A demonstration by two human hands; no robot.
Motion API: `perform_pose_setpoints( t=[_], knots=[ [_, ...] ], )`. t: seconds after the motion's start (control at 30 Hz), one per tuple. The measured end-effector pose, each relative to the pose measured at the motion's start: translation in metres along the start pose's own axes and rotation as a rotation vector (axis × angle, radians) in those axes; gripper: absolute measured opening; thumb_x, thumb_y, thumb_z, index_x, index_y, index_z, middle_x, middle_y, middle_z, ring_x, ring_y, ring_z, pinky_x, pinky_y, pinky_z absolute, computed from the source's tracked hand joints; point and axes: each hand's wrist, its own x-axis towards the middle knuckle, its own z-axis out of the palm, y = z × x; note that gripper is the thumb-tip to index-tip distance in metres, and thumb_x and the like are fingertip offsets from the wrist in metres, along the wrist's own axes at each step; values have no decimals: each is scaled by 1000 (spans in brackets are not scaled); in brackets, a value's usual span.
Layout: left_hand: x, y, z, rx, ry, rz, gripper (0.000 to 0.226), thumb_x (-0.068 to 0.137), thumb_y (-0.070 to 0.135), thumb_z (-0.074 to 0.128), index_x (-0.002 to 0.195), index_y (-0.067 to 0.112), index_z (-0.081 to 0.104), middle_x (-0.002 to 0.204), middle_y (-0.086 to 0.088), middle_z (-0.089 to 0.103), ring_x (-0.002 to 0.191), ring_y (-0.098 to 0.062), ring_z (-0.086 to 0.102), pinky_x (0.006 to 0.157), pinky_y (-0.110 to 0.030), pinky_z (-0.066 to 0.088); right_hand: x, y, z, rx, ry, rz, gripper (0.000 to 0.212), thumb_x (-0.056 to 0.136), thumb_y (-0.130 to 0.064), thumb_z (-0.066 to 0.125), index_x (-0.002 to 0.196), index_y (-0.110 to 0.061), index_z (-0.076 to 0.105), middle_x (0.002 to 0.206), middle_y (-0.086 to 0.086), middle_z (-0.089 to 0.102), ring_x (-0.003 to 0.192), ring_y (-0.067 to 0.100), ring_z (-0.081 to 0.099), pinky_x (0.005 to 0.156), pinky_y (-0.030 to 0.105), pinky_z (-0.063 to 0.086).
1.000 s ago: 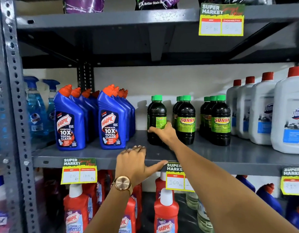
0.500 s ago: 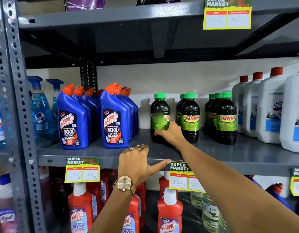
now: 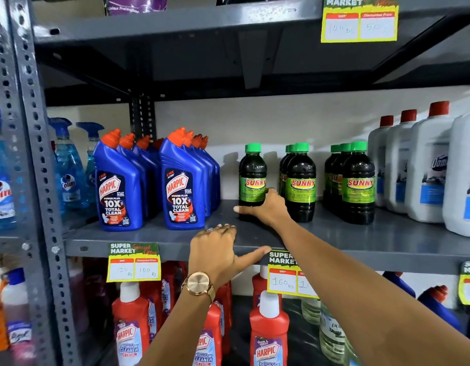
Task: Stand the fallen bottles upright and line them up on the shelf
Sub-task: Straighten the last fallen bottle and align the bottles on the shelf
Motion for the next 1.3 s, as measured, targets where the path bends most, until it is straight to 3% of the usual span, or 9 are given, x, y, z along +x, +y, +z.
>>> perform_pose_setpoints(
  t=[0.13,0.37,0.57,0.7,0.77,0.87,0.97,1.17,1.3],
  knots=[
    [0,-1,1,-9,5,7,94,68,91,15,79,16,70,81,2,74,74,-17,68,59,-32,52,1,0,-2,-14,-24,17,75,58,-34,89,120,-6,58,115,12,68,109,28,64,87,30,52],
    [0,-1,2,8,23,7,94,68,91,16,82,16,70,84,1,74,78,-17,68,63,-32,52,-5,-5,-2,-104,61,29,89,49,-47,91,116,-6,50,116,13,64,107,31,64,86,39,55],
    [1,-4,1,20,-6,-2,92,62,96,13,83,22,64,82,3,70,77,-19,66,54,-30,40,-15,-9,-17,-51,-78,108,99,51,-55,88,125,-3,47,121,11,59,114,28,59,90,37,51],
    [36,-9,-7,-164,-91,-135,90,57,94,39,114,26,56,94,1,72,95,-26,65,70,-35,49,-27,4,-60,-151,-240,114,46,61,-46,86,68,-17,51,67,2,47,66,20,48,62,27,35],
    [65,-5,-7,-386,-202,-207,90,62,72,68,129,19,41,109,-4,69,105,-28,60,82,-38,50,-30,14,-88,-235,-266,169,49,65,-42,84,51,-18,44,56,4,46,58,20,46,63,26,39],
    [96,3,8,-655,-405,-368,121,58,43,87,145,9,9,143,-17,40,130,-33,41,105,-40,38,-30,30,-119,-324,-124,248,48,64,-45,84,83,-9,60,82,10,62,69,21,61,64,26,49],
    [107,-1,32,-702,-494,-518,130,50,40,92,146,6,12,149,-16,33,134,-32,35,108,-39,34,-23,45,-123,-196,-108,302,110,64,-41,87,143,7,26,141,20,46,125,32,51,96,34,44],
    [110,-6,51,-660,-465,-483,93,36,54,89,114,20,52,119,-5,62,103,-24,59,92,-38,50,-1,48,-103,30,-212,330,79,72,-12,83,138,-1,41,142,15,49,134,31,42,95,30,33],
    [109,-7,49,-639,-461,-422,89,40,59,87,116,21,59,117,-6,65,101,-24,62,93,-41,51,3,55,-89,-73,-98,255,73,68,-28,86,129,-5,53,132,17,59,124,33,53,102,36,43]
  ],
)
